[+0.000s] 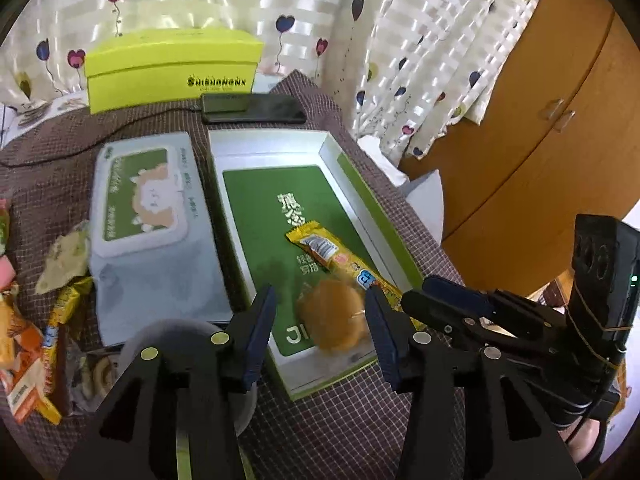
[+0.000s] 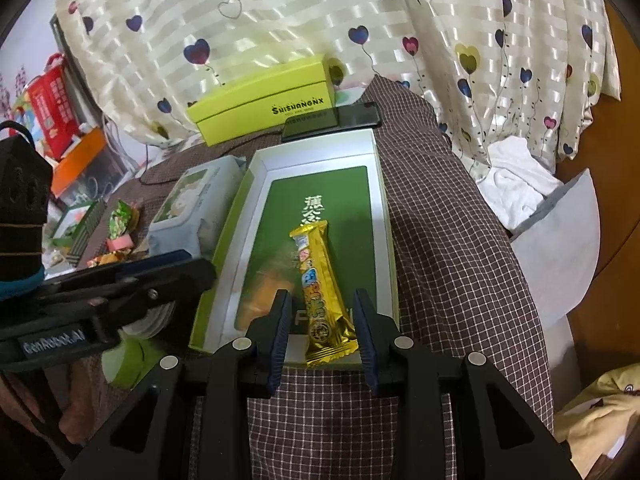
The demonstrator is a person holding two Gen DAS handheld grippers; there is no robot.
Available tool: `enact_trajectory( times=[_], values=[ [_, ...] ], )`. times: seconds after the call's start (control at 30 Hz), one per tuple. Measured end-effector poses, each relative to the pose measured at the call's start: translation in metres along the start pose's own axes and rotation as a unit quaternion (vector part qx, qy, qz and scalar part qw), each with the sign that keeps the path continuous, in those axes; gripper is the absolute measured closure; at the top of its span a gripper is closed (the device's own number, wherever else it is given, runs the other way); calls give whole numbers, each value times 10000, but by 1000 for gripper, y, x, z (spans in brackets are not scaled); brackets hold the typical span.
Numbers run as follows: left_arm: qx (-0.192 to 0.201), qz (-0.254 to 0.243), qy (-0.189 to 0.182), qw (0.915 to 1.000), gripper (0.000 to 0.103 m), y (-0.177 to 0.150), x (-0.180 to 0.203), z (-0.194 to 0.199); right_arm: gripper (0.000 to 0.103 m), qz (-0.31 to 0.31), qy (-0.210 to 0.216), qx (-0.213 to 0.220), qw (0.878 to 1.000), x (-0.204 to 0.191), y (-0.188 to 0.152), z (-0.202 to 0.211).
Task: Organize snacks
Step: 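Carry both snacks into the green gift box and open both tools, then move the left tool back to the pile and grasp the purple candy bag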
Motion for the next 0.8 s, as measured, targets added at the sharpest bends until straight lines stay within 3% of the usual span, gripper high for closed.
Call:
enact_trajectory(
  times=[0.1,0.8],
  values=[
    [171,-5,-39,9998,55,2,-1,17,67,92,12,74,9999,-5,1,7],
    [838,289,416,9952,56,-27,-58,105,66,628,110,156,9978,-66,-6,54]
  ],
)
Point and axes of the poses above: each gripper's, at about its wrist camera, not at the fingertips, and z roughly against the way its jaws point, x to its right, y to its top, the point moved 3 cm from there along -z, roughly the way its jaws point, and after that the axes turned 13 degrees about z, right-handed, at the moved point
